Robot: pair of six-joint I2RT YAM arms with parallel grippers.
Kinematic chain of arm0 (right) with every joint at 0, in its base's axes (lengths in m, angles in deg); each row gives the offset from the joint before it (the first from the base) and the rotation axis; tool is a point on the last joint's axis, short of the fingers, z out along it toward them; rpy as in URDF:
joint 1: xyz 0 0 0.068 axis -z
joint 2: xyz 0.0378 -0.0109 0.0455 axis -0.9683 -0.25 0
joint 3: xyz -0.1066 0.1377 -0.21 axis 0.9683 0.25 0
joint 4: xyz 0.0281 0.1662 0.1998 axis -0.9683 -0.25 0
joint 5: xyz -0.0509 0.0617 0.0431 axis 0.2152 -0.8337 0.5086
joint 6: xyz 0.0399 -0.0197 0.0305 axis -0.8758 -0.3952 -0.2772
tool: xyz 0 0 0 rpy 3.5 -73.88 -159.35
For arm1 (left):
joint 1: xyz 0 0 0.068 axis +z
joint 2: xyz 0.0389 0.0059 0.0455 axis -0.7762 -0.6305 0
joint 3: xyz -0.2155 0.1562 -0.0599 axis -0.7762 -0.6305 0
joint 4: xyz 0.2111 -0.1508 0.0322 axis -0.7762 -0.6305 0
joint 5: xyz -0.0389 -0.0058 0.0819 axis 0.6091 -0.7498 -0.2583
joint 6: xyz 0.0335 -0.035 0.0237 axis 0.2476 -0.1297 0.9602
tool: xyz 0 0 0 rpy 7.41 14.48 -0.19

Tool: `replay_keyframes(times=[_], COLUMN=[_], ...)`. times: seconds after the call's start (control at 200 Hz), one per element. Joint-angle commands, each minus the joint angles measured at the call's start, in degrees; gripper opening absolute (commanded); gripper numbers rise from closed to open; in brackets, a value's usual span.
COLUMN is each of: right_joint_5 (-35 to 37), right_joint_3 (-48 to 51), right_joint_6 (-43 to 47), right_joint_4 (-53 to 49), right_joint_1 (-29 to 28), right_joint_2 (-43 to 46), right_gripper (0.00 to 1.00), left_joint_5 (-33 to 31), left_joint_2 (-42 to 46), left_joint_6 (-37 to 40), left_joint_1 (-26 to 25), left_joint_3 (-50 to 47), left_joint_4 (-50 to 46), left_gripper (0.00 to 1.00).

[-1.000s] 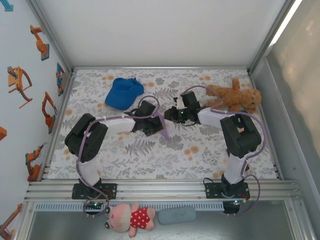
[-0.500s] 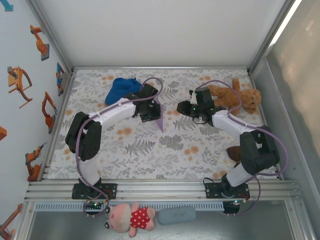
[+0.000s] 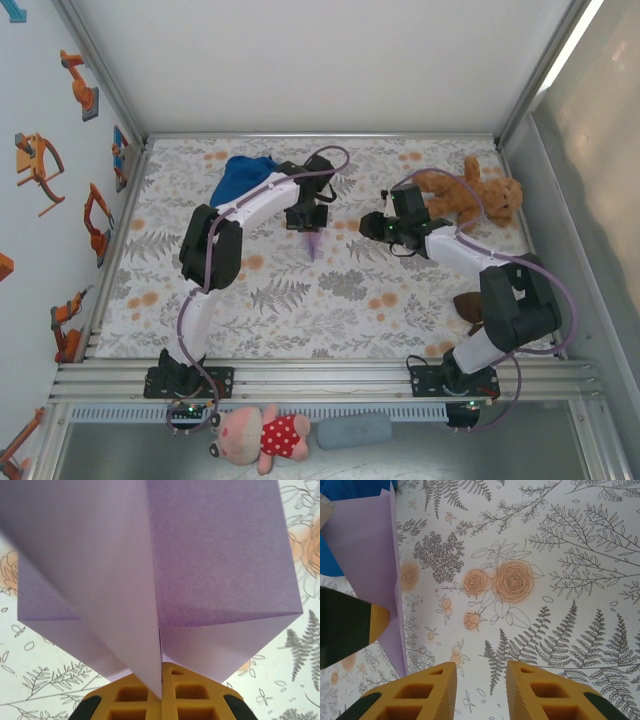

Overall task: Fold a paper plane with a square sheet of paper (pick it up from the middle)
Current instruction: Move a paper plane to the center of the table.

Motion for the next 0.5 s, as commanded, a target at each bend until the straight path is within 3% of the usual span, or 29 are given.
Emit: replay_keyframes(times=[0.0, 0.25, 0.491], right_joint_5=[-0.53, -1.46, -1.85], right_joint_3=[0.83, 1.37, 1.09], right_joint_6=[1.47, 1.33, 1.24], right_joint_4=[0.19, 0.60, 0.66], right_joint_1=[0.56, 1.18, 1.57], right_joint_2=[1.77, 1.92, 1.80], right_gripper=[0.31, 0.30, 0.29], left_joint_5=[-0.47, 0.77, 0.29], left_joint_2=[-1.92, -5.03, -6.30], left_joint_6=[0.90, -0.16, -1.62], left_joint_1=[0.90, 1.08, 0.73], left_joint_3=[3.12, 5.05, 4.84], left_joint_4=[-4.84, -5.03, -5.23], left_gripper=[0.08, 0.19, 0.21])
